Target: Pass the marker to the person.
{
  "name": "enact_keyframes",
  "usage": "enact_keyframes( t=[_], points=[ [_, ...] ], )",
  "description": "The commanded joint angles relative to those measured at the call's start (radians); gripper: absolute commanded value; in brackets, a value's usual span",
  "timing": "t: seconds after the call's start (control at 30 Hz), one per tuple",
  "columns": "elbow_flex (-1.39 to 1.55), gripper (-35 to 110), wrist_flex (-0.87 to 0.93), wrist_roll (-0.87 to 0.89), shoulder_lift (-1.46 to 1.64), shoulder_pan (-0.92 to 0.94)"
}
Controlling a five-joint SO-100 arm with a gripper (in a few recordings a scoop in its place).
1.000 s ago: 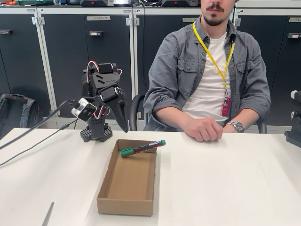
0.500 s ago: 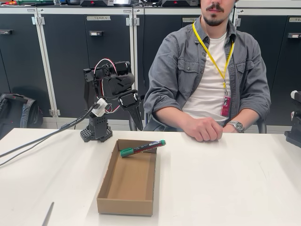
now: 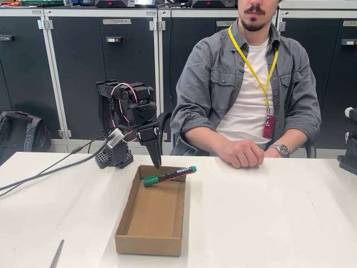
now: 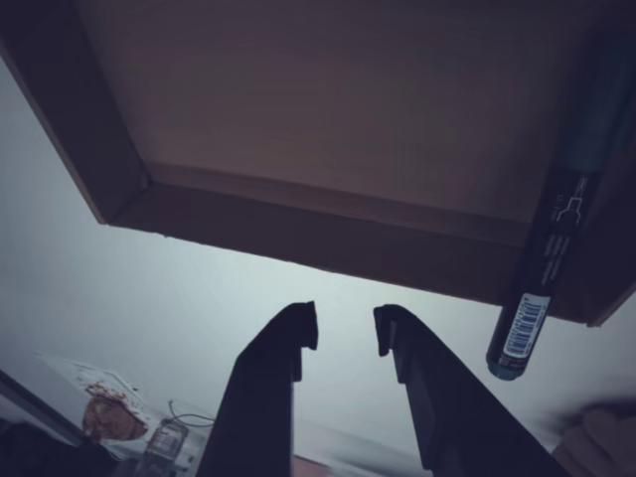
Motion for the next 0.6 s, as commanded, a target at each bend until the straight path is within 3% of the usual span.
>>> enact_keyframes(
  t=[0.0,0.23,0.57],
  points=[
    [-0.011,20,-0.028,0.011,0.017,-0.021],
    [-0.032,25,-0.057,0.051,-0.049,-0.064],
    [-0.087,28,0.109,0.144,-0.087,-0.156]
  ],
)
